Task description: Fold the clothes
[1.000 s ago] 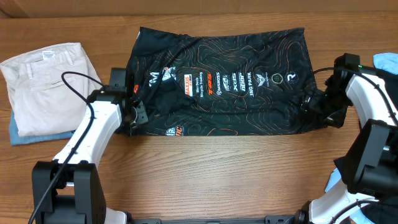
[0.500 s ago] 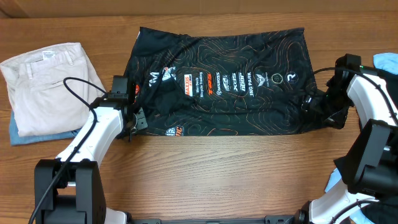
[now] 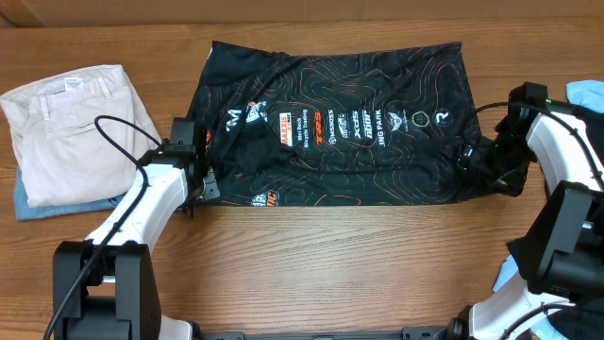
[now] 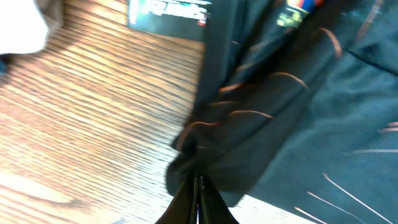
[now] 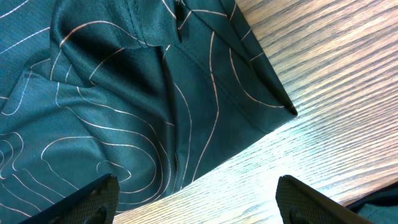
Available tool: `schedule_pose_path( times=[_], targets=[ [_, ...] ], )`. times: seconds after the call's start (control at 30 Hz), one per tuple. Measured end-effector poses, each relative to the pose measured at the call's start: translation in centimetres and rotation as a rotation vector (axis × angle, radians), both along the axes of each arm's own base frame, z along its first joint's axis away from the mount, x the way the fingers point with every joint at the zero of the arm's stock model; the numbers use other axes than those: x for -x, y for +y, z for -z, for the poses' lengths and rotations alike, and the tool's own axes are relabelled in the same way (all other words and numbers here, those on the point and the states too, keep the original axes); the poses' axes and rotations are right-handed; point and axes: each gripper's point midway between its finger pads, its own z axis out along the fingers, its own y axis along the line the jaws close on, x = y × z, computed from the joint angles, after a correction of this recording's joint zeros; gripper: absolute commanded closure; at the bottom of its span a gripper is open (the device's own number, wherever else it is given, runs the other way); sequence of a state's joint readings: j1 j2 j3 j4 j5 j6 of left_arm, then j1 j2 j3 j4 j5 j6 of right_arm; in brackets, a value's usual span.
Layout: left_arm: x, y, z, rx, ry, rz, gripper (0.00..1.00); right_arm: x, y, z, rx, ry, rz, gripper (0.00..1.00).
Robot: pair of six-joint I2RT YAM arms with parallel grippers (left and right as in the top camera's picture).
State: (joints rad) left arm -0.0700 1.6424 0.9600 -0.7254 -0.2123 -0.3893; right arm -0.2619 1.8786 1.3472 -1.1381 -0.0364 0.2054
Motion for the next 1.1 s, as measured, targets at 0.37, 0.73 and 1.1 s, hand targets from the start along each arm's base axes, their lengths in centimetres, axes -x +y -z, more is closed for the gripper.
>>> schedule_pose_path(
  times=[0.37,0.73,1.1],
  targets=[
    [0.0,0.1,0.0,-0.003,0.001,0.0,0.77,0.0,0.4,0.0,-0.026,-0.003,0.002,0.16],
    [0.2,-2.2,0.3,0.128,0.013,0.02,0.46,-0.8,-0.3,0.2,0.013,-0.036,0.0,0.17],
    [0.3,-2.5,0.4,0.147,0.019,0.024,0.69,0.5,-0.3,4.7,0.037,-0.056,0.0,0.65]
  ],
)
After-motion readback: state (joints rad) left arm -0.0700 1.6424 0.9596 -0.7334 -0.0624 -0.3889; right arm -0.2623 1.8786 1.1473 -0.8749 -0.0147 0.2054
